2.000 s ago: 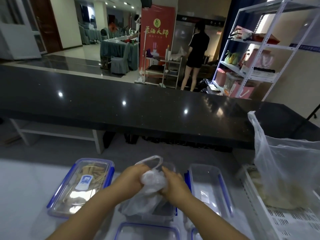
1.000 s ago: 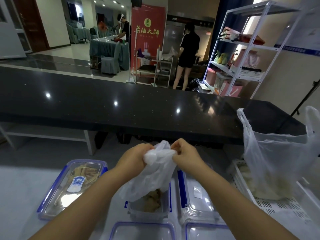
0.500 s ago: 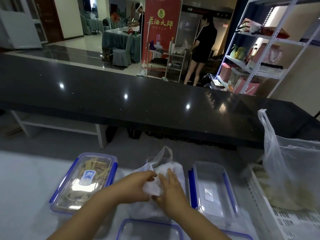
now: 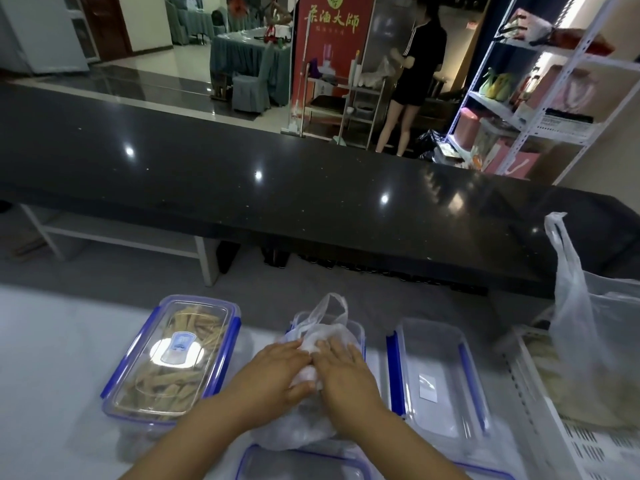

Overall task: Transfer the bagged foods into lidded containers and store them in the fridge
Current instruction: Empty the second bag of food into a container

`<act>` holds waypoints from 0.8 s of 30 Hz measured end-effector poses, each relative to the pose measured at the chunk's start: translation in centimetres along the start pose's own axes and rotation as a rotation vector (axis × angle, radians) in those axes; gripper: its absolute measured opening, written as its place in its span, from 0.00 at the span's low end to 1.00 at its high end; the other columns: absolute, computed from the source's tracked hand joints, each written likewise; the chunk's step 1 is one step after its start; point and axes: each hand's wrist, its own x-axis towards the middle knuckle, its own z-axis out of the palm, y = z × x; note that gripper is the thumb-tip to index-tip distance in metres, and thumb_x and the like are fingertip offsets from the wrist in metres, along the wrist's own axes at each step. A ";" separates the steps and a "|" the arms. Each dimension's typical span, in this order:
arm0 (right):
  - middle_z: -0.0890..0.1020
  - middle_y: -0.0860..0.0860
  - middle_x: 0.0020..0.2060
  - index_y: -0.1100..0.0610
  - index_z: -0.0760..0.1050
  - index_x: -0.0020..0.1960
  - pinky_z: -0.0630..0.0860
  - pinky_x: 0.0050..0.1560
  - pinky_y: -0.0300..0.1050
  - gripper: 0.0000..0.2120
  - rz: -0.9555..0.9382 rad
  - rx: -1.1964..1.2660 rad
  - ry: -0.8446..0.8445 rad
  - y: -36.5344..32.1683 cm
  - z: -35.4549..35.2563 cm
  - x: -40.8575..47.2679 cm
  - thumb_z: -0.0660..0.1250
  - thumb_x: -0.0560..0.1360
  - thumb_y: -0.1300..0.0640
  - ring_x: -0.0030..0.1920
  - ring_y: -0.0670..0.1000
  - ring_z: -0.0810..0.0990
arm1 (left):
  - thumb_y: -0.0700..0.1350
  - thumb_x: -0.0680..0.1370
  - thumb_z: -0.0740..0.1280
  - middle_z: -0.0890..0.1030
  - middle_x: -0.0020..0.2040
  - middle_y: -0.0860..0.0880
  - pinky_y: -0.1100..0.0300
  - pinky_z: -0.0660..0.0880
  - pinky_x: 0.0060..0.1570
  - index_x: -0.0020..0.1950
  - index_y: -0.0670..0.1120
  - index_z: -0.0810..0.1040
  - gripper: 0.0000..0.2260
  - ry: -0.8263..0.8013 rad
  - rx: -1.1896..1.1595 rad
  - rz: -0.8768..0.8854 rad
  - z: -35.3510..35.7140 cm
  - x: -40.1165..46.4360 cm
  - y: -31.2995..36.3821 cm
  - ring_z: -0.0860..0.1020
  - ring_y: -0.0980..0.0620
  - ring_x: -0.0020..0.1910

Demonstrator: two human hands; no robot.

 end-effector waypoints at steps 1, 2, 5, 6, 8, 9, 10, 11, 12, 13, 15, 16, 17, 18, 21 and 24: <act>0.57 0.51 0.76 0.54 0.58 0.75 0.43 0.74 0.46 0.29 -0.009 0.066 -0.022 0.1 0.2 0.2 0.61 0.76 0.51 0.76 0.51 0.46 | 0.63 0.71 0.54 0.62 0.74 0.56 0.68 0.48 0.67 0.72 0.54 0.62 0.31 0.017 -0.009 -0.001 0.0 -0.2 -0.1 0.56 0.58 0.74; 0.57 0.50 0.75 0.53 0.58 0.74 0.46 0.74 0.44 0.28 0.002 0.157 -0.025 0.1 0.2 0.2 0.61 0.76 0.54 0.76 0.51 0.50 | 0.63 0.70 0.56 0.61 0.74 0.56 0.69 0.47 0.67 0.73 0.54 0.61 0.32 0.034 -0.001 -0.003 0.0 -0.4 -0.1 0.56 0.58 0.74; 0.75 0.51 0.61 0.53 0.75 0.61 0.66 0.60 0.37 0.17 0.062 0.422 0.118 0.5 -0.4 -0.3 0.59 0.75 0.64 0.62 0.51 0.71 | 0.57 0.72 0.65 0.55 0.76 0.54 0.66 0.42 0.67 0.76 0.51 0.53 0.36 0.009 0.086 -0.034 0.0 -0.7 -0.1 0.50 0.58 0.75; 0.78 0.49 0.54 0.51 0.78 0.55 0.68 0.54 0.35 0.17 0.067 0.497 0.161 0.5 -0.7 -0.5 0.58 0.73 0.66 0.55 0.48 0.74 | 0.55 0.72 0.66 0.54 0.76 0.53 0.65 0.41 0.68 0.76 0.51 0.51 0.37 -0.006 0.112 -0.038 0.2 -0.6 -0.2 0.50 0.57 0.75; 0.77 0.41 0.44 0.40 0.75 0.44 0.69 0.45 0.30 0.19 0.048 0.646 0.255 0.2 -1.3 -1.1 0.58 0.71 0.65 0.46 0.42 0.75 | 0.52 0.71 0.68 0.62 0.74 0.52 0.63 0.47 0.69 0.76 0.51 0.54 0.36 0.015 0.108 -0.045 0.4 -0.3 -0.3 0.57 0.53 0.73; 0.76 0.39 0.42 0.38 0.72 0.42 0.69 0.44 0.30 0.20 0.036 0.711 0.298 -0.1 -1.5 -1.4 0.59 0.70 0.65 0.45 0.41 0.74 | 0.51 0.70 0.69 0.69 0.68 0.52 0.63 0.55 0.66 0.73 0.52 0.60 0.33 0.044 0.086 -0.029 0.4 -0.4 -0.1 0.64 0.52 0.68; 0.75 0.39 0.42 0.37 0.70 0.42 0.69 0.44 0.30 0.21 0.022 0.756 0.340 -0.4 -1.8 -1.8 0.59 0.70 0.66 0.45 0.41 0.74 | 0.51 0.68 0.71 0.76 0.59 0.53 0.64 0.63 0.59 0.67 0.53 0.69 0.28 0.088 0.076 0.015 0.3 -0.3 0.0 0.72 0.53 0.60; 0.74 0.38 0.44 0.37 0.70 0.44 0.69 0.45 0.29 0.22 0.009 0.785 0.368 -0.7 -1.9 -2.3 0.58 0.69 0.67 0.47 0.41 0.74 | 0.51 0.63 0.74 0.79 0.48 0.55 0.65 0.68 0.50 0.56 0.55 0.77 0.22 0.131 0.095 0.061 0.2 -0.2 0.2 0.76 0.55 0.49; 0.72 0.38 0.49 0.37 0.69 0.48 0.69 0.48 0.29 0.24 0.008 0.799 0.360 -1.0 -2.2 -3.0 0.57 0.66 0.67 0.50 0.40 0.73 | 0.52 0.58 0.77 0.79 0.39 0.58 0.68 0.69 0.42 0.45 0.56 0.79 0.17 0.141 0.114 0.071 0.1 -0.2 0.4 0.77 0.58 0.40; 0.69 0.38 0.55 0.37 0.67 0.53 0.68 0.52 0.29 0.27 0.005 0.804 0.330 -1.1 -2.3 -3.5 0.56 0.64 0.67 0.56 0.39 0.70 | 0.53 0.54 0.78 0.77 0.34 0.59 0.70 0.69 0.37 0.38 0.57 0.78 0.16 0.149 0.149 0.077 -0.2 -0.1 0.7 0.75 0.61 0.34; 0.59 0.38 0.67 0.36 0.60 0.62 0.62 0.63 0.31 0.32 -0.005 0.772 0.243 -1.3 -2.2 -4.4 0.56 0.64 0.63 0.66 0.35 0.59 | 0.52 0.55 0.77 0.76 0.34 0.60 0.74 0.65 0.37 0.37 0.57 0.77 0.15 0.164 0.111 0.067 -0.4 -0.2 1.1 0.75 0.61 0.34; 0.53 0.36 0.70 0.36 0.56 0.67 0.58 0.67 0.34 0.34 0.004 0.729 0.204 -1.5 -2.2 -4.6 0.58 0.65 0.58 0.69 0.33 0.51 | 0.49 0.58 0.76 0.77 0.37 0.59 0.75 0.62 0.40 0.40 0.56 0.77 0.13 0.174 0.046 0.067 -0.4 -0.3 1.3 0.75 0.60 0.37; 0.48 0.35 0.71 0.36 0.52 0.69 0.56 0.69 0.37 0.35 0.029 0.701 0.171 -1.6 -1.9 -4.6 0.61 0.66 0.53 0.70 0.33 0.46 | 0.47 0.62 0.73 0.78 0.41 0.57 0.74 0.61 0.42 0.44 0.55 0.78 0.12 0.181 -0.006 0.067 -0.4 -0.3 1.6 0.75 0.58 0.41; 0.45 0.33 0.71 0.35 0.50 0.71 0.57 0.69 0.39 0.38 0.061 0.695 0.157 -1.7 -1.8 -4.5 0.64 0.66 0.48 0.71 0.33 0.45 | 0.46 0.65 0.70 0.78 0.45 0.56 0.73 0.61 0.44 0.48 0.53 0.79 0.12 0.181 -0.037 0.063 -0.4 -0.3 1.9 0.75 0.57 0.45; 0.61 0.35 0.70 0.27 0.60 0.64 0.68 0.66 0.39 0.31 0.070 0.818 0.229 -1.7 -1.9 -3.9 0.69 0.67 0.48 0.67 0.33 0.62 | 0.46 0.70 0.65 0.77 0.50 0.54 0.68 0.67 0.49 0.55 0.53 0.77 0.14 0.228 -0.125 0.072 -0.5 -0.2 2.0 0.73 0.56 0.51; 0.78 0.35 0.53 0.26 0.71 0.53 0.73 0.54 0.34 0.29 0.056 0.845 0.328 -0.6 -2.3 -4.0 0.67 0.70 0.62 0.55 0.36 0.76 | 0.48 0.69 0.68 0.76 0.49 0.55 0.67 0.67 0.48 0.57 0.60 0.72 0.19 0.194 -0.092 0.119 -0.7 -0.5 1.3 0.72 0.56 0.50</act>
